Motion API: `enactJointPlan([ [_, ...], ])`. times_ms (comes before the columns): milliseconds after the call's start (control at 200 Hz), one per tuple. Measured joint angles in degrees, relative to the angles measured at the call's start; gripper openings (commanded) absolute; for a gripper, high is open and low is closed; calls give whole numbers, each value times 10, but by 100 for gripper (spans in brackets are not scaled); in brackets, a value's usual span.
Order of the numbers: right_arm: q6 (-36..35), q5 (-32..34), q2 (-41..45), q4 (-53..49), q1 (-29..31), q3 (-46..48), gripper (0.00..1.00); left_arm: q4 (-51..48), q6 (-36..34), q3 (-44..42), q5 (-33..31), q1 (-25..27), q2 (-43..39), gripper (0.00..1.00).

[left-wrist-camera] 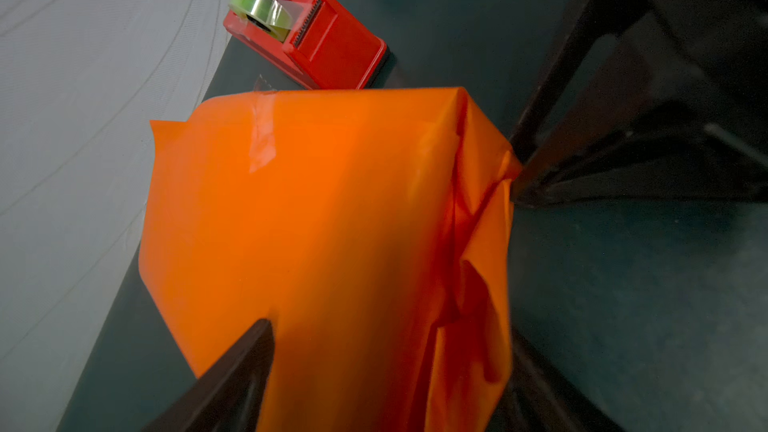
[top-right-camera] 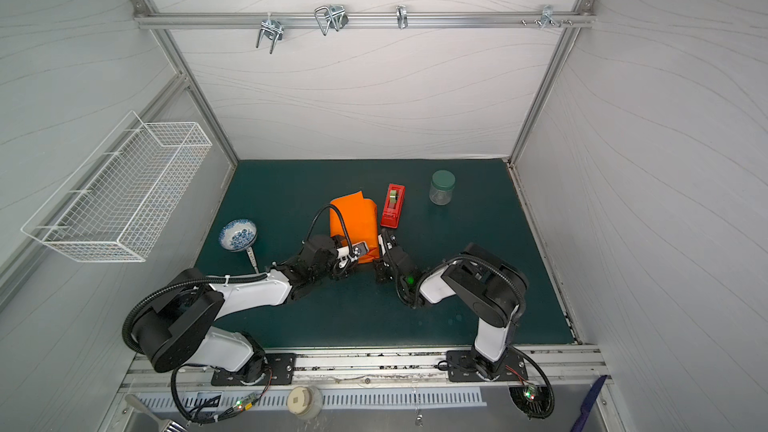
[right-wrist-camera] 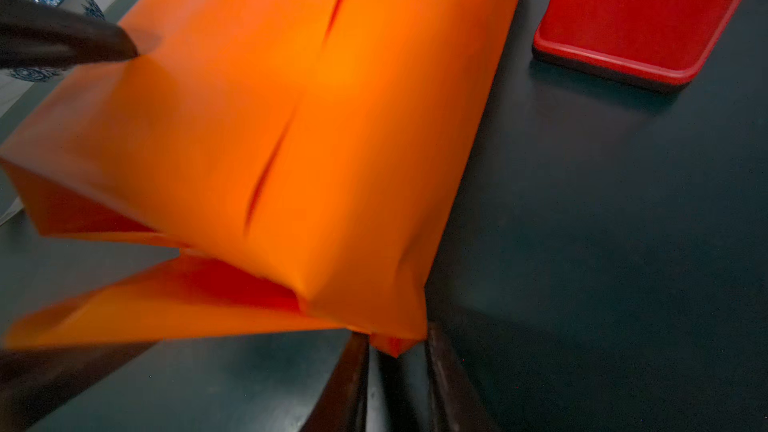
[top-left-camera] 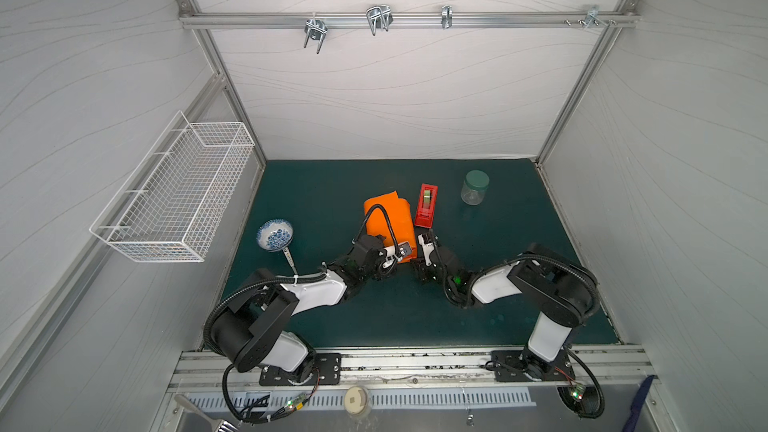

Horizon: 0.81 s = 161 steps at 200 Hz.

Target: Wrap the gift box in paper

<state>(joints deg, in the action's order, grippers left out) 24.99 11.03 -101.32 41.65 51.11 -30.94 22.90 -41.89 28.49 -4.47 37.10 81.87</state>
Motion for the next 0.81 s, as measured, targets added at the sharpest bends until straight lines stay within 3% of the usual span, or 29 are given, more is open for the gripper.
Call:
enactJointPlan([
  [285, 0, -6, 0, 2, -5, 0, 24, -5, 50, -39, -9, -2, -100, 88],
  [405, 0, -8, 0, 3, -6, 0, 24, -23, 123, -40, 4, -2, -156, 84],
  [610, 2, -10, -1, 4, -6, 0, 24, -47, 241, -64, 20, 5, -238, 88],
  [805, 3, -11, -2, 5, -6, 0, 23, -33, 349, -97, 46, 5, -250, 89],
])
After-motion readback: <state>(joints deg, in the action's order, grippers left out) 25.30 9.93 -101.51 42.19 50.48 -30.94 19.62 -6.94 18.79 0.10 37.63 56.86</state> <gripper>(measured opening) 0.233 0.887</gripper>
